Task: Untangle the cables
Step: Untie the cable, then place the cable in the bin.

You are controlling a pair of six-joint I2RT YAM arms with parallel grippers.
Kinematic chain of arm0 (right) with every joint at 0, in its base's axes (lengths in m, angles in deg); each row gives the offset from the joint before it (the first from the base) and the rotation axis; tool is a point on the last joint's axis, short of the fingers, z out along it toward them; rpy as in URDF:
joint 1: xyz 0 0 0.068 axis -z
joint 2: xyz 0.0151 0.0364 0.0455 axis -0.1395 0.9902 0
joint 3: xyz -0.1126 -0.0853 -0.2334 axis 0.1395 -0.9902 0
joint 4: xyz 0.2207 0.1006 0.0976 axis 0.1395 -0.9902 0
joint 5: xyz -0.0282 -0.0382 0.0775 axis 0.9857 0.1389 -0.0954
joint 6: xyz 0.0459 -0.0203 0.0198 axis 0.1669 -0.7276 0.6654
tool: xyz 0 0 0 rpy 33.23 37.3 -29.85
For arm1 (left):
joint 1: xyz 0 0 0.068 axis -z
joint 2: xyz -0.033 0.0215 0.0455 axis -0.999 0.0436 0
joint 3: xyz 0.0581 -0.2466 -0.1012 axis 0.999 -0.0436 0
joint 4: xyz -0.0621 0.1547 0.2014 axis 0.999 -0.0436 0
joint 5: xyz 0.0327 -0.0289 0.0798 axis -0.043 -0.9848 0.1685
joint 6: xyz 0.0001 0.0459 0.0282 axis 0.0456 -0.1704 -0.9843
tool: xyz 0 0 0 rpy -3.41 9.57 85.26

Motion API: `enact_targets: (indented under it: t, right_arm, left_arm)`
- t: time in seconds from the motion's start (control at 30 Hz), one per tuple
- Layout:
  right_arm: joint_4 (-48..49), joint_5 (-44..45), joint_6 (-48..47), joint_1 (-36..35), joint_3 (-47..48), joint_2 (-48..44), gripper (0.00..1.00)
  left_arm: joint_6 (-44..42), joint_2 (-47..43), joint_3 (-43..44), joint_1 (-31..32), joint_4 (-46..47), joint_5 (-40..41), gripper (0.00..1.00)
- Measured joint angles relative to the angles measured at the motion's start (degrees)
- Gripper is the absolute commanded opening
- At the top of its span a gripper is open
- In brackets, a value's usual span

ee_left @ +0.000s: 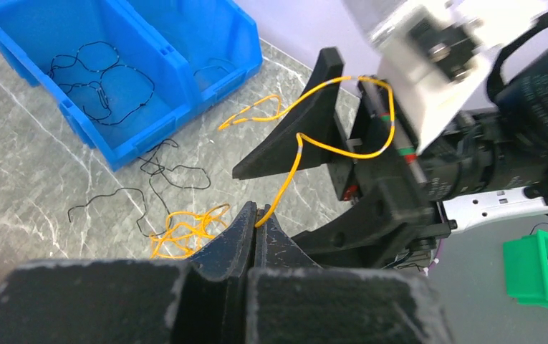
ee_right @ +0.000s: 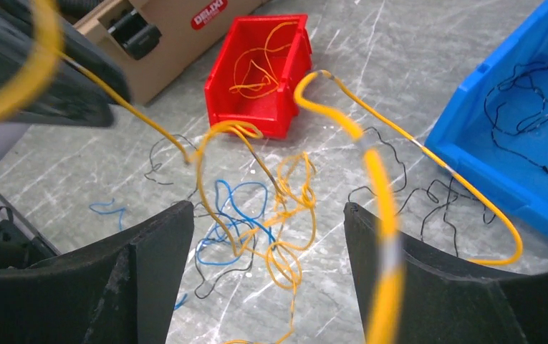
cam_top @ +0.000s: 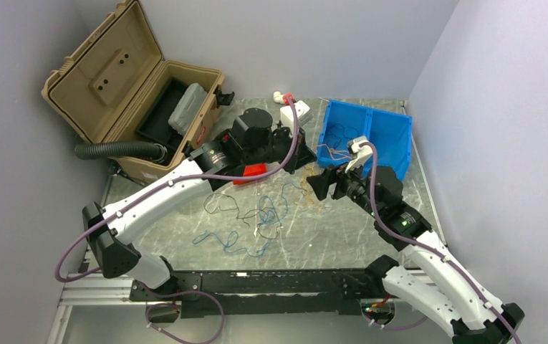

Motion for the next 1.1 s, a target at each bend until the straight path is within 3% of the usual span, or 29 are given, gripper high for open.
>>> enact_targets:
  t: [0.17, 0.3, 0.63, 0.73, 0.93, 1.1]
  right_arm:
    - [2.0, 0.5, 0.7, 0.0, -4.3, 0.8, 0.77]
    - [4.0, 1.6, 2.2, 0.0, -6.9, 2.9, 0.69]
    - [9.0, 7.4, 13.6, 0.0, -15.3, 13.2, 0.6]
    - [8.3, 9.6, 17.6, 0.0, -17.4, 14.5, 0.51]
    - [5.2, 14.7, 22.6, 0.0, -18.8, 10.2, 0.14]
    - [2.9, 17.4, 23.6, 0.0, -18.9, 2.5, 0.11]
  left_arm:
    - [0.0, -0.5, 0.0, 0.0, 0.0, 0.0, 0.0]
    - [0.0, -0.5, 0.5, 0.0, -0.3, 0.0, 0.0]
    - [1.0, -1.3, 3.4, -0.8, -0.4, 1.1, 0.0]
    - [1.1, -1.6, 6.7, -2.4, -0.7, 2.4, 0.0]
    - [2.4, -5.4, 8.4, -6.6, -0.6, 5.0, 0.0]
    - [4.3, -9.0, 6.5, -9.8, 0.1, 6.6, 0.0]
